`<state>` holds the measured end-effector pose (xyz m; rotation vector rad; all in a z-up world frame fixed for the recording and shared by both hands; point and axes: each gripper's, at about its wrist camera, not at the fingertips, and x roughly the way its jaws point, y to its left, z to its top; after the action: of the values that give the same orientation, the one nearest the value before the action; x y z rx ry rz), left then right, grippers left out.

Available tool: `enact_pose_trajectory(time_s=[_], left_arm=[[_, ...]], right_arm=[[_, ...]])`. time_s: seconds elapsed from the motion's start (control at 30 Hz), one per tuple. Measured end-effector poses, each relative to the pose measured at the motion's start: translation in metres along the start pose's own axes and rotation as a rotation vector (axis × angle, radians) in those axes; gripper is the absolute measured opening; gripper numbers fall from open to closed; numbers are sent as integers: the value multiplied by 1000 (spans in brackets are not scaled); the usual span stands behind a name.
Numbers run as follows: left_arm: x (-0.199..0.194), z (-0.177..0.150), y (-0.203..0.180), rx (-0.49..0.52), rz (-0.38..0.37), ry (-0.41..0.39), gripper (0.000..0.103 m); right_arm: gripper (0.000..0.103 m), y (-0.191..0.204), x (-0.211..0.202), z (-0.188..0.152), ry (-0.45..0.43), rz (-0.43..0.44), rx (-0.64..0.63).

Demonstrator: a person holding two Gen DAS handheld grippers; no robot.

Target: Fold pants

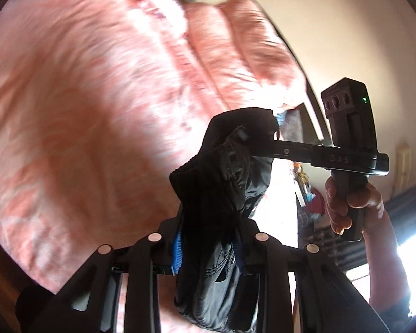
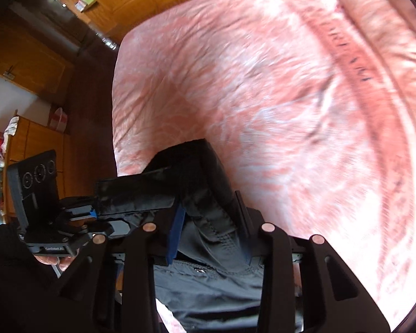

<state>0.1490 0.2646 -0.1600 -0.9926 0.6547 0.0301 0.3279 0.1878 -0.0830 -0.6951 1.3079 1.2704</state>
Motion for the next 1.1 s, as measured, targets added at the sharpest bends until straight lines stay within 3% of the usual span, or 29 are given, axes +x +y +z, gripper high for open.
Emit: enact_pose_trajectory(time_s=[0.47,0.9,1.1], left_arm=[[-7,-27,-139,267,-124,17,28],[2,-78,-220,462,-160,65,27],[19,-114,-260,553,-188,126,27]], right_arm=[[32,3,-128,-101,-168,-175,111],[29,-2,-190,-194,-237,-272,187],[28,-16,-208,-246,-252,-306,255]])
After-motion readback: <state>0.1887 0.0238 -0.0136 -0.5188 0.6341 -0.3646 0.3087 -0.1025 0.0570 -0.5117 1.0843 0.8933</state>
